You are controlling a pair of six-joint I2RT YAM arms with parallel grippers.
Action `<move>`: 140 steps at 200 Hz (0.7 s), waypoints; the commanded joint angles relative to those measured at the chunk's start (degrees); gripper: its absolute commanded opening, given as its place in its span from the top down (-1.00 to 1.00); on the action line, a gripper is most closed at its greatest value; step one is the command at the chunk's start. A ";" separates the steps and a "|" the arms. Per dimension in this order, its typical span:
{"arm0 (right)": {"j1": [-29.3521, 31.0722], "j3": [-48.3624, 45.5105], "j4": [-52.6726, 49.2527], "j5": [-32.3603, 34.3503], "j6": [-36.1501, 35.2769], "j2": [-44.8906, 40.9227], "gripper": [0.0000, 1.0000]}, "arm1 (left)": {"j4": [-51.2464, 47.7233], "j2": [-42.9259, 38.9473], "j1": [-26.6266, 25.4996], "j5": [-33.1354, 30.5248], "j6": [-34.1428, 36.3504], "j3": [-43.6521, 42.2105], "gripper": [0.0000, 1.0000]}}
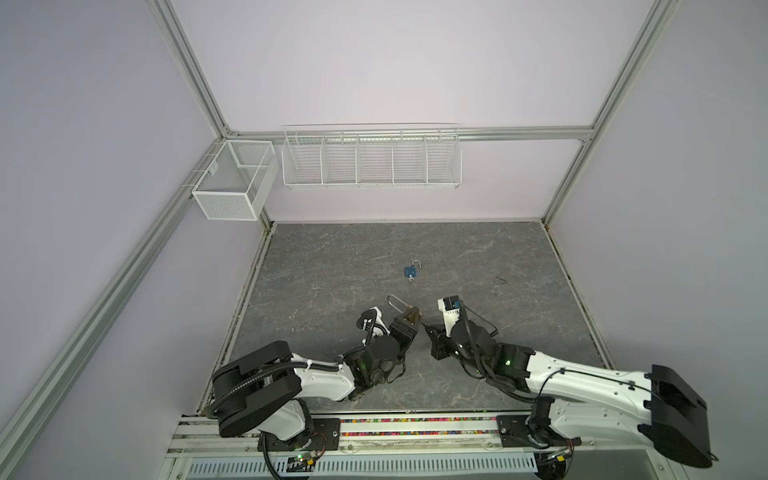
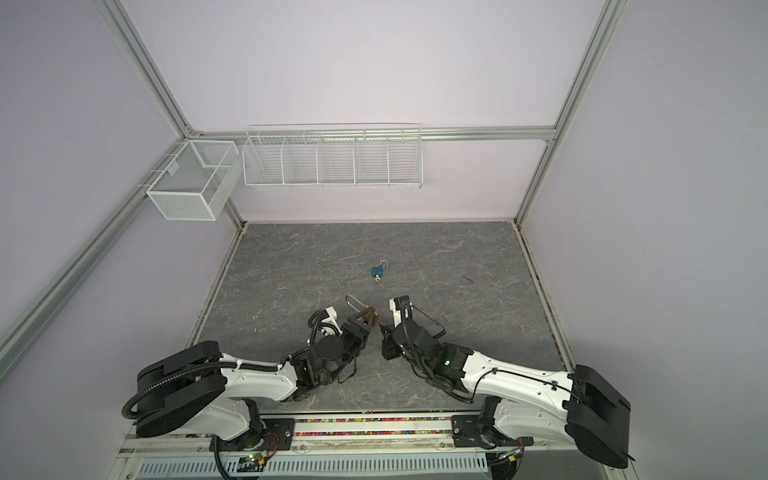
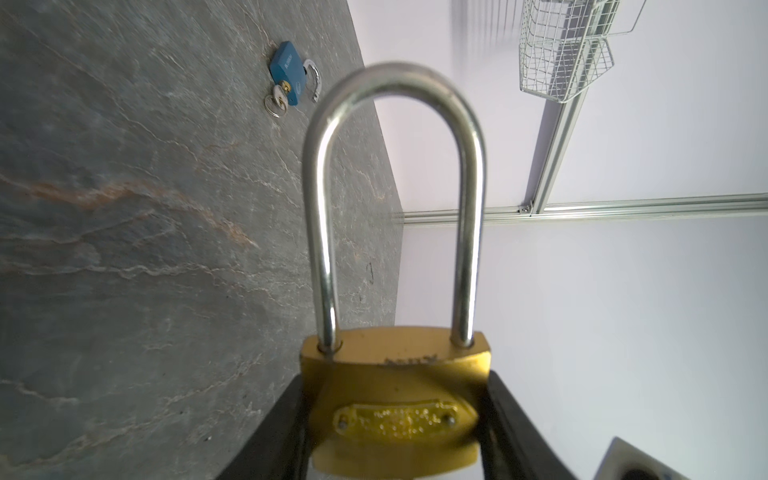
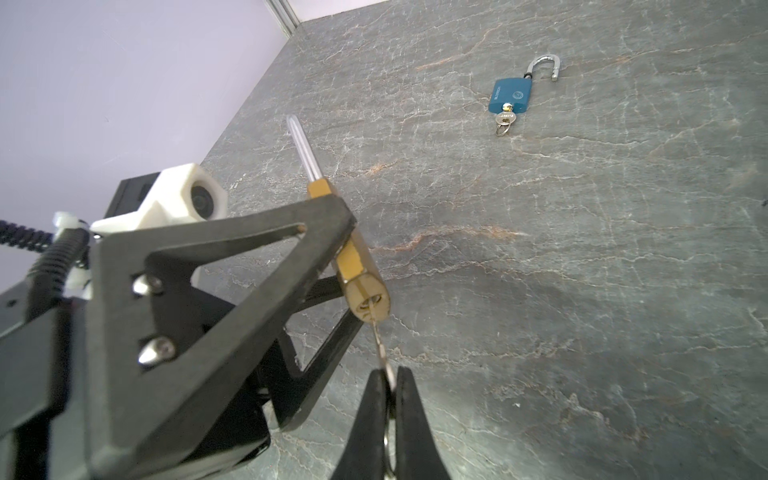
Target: Unlock with the key
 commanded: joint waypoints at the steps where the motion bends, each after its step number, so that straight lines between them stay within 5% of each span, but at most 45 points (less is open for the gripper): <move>1: -1.59 1.15 2.37 -0.42 -0.57 -3.21 0.87 | 4.99 1.15 -0.89 2.70 0.97 1.61 1.00; 80: -0.97 1.53 7.35 -3.74 1.07 1.95 0.88 | 5.61 1.93 -0.93 3.73 1.86 3.51 1.00; 140: -3.32 1.56 2.35 -1.42 -1.44 -3.78 0.87 | 4.49 1.73 -0.98 4.28 2.01 3.58 1.00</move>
